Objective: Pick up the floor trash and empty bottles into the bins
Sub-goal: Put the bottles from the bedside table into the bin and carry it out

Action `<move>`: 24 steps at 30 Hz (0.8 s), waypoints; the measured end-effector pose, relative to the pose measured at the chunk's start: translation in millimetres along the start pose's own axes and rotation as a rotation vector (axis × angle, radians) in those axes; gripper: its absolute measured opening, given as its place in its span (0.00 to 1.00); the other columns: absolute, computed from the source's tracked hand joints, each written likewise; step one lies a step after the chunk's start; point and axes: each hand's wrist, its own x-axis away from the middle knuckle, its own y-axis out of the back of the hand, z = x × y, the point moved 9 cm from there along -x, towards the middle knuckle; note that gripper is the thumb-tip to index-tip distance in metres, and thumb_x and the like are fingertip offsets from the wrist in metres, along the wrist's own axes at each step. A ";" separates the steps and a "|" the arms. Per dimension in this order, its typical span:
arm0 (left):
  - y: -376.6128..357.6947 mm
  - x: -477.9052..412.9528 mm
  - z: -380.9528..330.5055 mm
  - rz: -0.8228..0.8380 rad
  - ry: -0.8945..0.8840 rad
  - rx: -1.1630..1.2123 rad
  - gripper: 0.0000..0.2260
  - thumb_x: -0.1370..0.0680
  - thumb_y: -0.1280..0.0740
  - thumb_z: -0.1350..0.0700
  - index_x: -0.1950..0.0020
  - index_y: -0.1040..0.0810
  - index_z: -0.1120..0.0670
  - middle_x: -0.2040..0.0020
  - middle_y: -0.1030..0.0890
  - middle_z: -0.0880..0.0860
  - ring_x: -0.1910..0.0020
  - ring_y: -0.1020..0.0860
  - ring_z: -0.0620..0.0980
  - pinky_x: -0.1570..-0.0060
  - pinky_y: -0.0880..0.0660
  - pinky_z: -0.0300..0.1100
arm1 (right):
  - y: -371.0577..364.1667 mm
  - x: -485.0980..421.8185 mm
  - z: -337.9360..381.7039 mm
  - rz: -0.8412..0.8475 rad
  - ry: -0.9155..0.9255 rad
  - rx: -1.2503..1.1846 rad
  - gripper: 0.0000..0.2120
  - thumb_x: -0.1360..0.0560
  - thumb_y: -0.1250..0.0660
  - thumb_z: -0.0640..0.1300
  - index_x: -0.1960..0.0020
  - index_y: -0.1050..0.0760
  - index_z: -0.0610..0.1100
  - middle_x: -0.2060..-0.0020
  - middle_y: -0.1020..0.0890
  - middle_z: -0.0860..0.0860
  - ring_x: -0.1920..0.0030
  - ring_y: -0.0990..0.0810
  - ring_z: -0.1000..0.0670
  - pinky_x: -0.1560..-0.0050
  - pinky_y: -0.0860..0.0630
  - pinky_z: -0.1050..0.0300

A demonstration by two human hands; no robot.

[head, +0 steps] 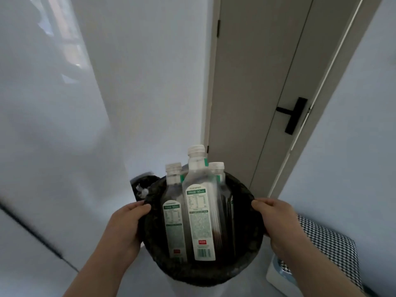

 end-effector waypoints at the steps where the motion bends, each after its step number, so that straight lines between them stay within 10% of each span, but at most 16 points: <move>1: -14.7 -12.7 2.1 0.009 0.011 -0.002 0.08 0.24 0.38 0.67 0.50 0.21 0.65 0.56 0.16 0.64 0.56 0.18 0.61 0.55 0.23 0.50 | 5.2 -16.7 -1.2 -0.017 -0.005 -0.008 0.11 0.25 0.34 0.37 0.64 0.18 0.46 0.64 0.15 0.43 0.56 0.16 0.40 0.50 0.19 0.43; 24: -264.6 -270.6 -36.8 0.031 0.024 -0.015 0.10 0.23 0.41 0.67 0.56 0.20 0.62 0.62 0.15 0.59 0.66 0.16 0.52 0.57 0.24 0.47 | 25.7 -394.6 92.5 0.036 -0.055 -0.006 0.06 0.27 0.33 0.37 0.59 0.19 0.38 0.61 0.16 0.40 0.59 0.18 0.42 0.56 0.21 0.51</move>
